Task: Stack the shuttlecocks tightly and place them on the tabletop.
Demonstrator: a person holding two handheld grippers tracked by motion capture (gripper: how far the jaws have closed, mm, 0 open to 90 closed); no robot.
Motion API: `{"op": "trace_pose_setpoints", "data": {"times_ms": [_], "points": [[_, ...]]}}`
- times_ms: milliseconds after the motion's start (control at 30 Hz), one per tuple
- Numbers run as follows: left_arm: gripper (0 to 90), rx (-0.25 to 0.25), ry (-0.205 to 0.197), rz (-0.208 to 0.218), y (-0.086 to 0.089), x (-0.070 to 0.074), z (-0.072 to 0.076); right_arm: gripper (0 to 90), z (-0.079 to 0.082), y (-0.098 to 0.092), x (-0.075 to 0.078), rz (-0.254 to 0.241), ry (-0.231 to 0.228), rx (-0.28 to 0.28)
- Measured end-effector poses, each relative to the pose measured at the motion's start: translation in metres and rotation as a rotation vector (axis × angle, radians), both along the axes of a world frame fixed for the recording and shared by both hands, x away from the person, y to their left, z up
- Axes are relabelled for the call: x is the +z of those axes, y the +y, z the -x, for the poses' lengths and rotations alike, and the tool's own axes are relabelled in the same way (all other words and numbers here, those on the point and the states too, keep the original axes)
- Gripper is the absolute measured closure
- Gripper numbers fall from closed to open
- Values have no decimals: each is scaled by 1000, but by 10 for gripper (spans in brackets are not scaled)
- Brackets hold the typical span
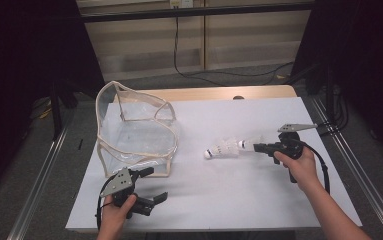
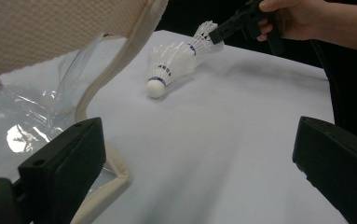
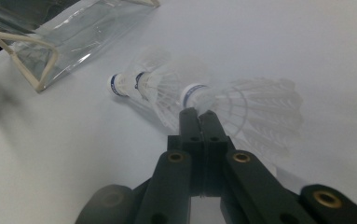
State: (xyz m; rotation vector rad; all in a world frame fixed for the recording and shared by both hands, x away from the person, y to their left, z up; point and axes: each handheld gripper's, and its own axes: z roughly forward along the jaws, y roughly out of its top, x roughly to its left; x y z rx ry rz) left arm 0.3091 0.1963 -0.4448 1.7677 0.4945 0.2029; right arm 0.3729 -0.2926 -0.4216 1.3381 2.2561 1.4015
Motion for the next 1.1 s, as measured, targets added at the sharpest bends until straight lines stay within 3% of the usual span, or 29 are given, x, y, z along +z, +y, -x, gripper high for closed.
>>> {"op": "trace_pose_setpoints", "data": {"times_ms": [600,1100], "points": [[28,-4,3,0,-1,-1,0,900,-5,18,-6,-13,9,90],[28,-5,2,-5,-1,-1,0,900,-3,30,-9,-25,6,132]]}}
